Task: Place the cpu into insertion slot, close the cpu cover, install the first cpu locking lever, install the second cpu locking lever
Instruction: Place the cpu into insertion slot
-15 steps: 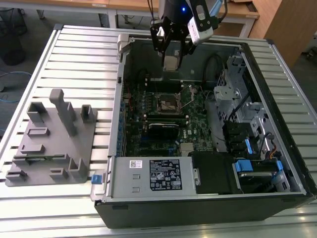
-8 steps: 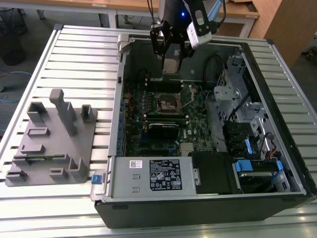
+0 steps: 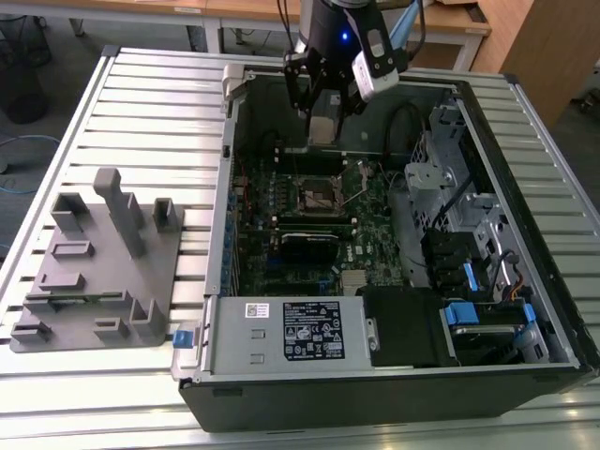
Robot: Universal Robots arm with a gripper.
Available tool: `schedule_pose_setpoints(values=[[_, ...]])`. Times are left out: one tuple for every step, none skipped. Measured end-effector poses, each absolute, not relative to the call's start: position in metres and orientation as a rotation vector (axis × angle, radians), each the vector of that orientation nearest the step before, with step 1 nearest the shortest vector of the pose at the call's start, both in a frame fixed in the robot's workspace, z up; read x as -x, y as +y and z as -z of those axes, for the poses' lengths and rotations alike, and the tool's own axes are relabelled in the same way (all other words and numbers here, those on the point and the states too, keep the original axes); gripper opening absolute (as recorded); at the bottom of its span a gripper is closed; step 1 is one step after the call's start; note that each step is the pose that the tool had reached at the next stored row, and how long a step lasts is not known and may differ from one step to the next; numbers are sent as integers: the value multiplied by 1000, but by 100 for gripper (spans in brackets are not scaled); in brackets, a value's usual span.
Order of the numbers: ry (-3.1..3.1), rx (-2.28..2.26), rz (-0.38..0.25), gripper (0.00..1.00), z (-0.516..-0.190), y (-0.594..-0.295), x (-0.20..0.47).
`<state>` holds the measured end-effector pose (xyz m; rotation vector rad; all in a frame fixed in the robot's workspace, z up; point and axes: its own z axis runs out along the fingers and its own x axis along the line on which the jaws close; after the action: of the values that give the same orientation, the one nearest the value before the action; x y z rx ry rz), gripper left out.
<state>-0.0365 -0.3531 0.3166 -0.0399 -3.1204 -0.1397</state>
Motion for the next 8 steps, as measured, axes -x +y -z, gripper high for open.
schedule_pose_setpoints(values=[[-3120,40,139,54,-316,-353,36],[-3120,40,139,54,-316,-353,36],[-3120,40,139,54,-315,-353,36],[-3120,40,139,54,-315,-353,36],[-3120,40,139,54,-315,-353,36],[-3120,40,139,54,-315,-353,36],[-3120,40,139,54,-315,-353,36],[-3120,40,139,54,-315,-353,37]])
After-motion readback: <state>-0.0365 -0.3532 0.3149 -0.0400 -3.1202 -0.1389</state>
